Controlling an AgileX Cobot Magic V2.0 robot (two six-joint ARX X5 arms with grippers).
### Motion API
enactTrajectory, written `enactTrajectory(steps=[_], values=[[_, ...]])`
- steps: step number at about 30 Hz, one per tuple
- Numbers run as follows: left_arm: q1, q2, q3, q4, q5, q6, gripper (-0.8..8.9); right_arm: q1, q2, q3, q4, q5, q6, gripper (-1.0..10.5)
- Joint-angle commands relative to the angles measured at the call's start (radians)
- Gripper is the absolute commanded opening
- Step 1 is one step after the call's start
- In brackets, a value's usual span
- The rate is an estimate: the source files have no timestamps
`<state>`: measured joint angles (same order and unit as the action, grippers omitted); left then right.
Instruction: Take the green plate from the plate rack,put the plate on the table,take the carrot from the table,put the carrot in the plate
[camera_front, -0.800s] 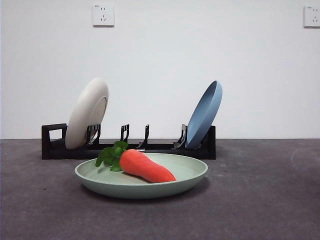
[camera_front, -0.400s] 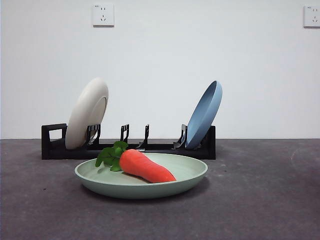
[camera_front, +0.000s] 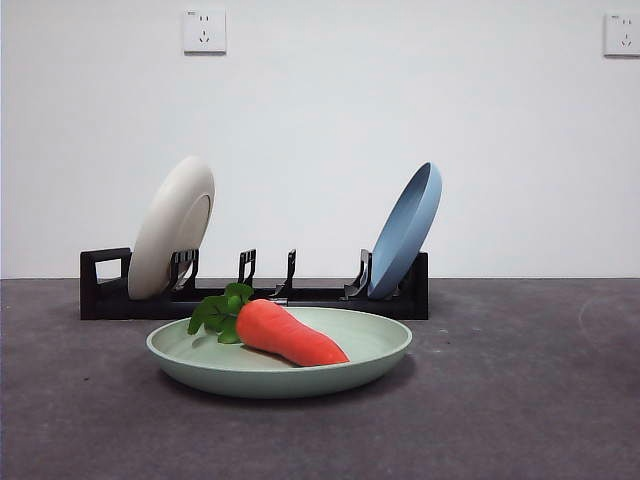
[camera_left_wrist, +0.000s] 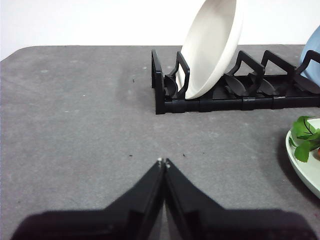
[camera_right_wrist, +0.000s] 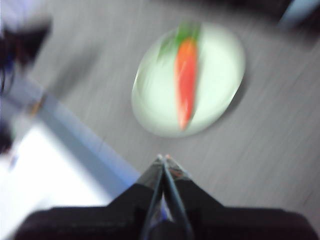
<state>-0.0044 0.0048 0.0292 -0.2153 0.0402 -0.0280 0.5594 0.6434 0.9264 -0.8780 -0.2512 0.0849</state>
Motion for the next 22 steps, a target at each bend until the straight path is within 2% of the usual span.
enactTrajectory(steps=[1,5,9,15,20,22], values=[[0.003,-0.003,-0.012,0.000,0.003,-0.009,-0.03,-0.141,-0.072,-0.055,0.117,-0.037,-0.074,0.0],[0.003,-0.003,-0.012,0.000,0.003,-0.009,-0.03,-0.351,-0.196,-0.168,0.257,-0.035,-0.143,0.0],[0.003,-0.003,-0.012,0.000,0.003,-0.009,-0.03,-0.455,-0.319,-0.341,0.424,-0.035,-0.192,0.0],[0.003,-0.003,-0.012,0.000,0.003,-0.009,-0.03,-0.490,-0.489,-0.634,0.673,-0.032,-0.175,0.0],[0.003,-0.003,-0.012,0.000,0.003,-0.009,-0.03,-0.490,-0.554,-0.768,0.731,-0.027,-0.167,0.0],[0.003,-0.003,-0.012,0.000,0.003,-0.009,-0.03,-0.490,-0.568,-0.799,0.734,0.002,-0.150,0.0]])
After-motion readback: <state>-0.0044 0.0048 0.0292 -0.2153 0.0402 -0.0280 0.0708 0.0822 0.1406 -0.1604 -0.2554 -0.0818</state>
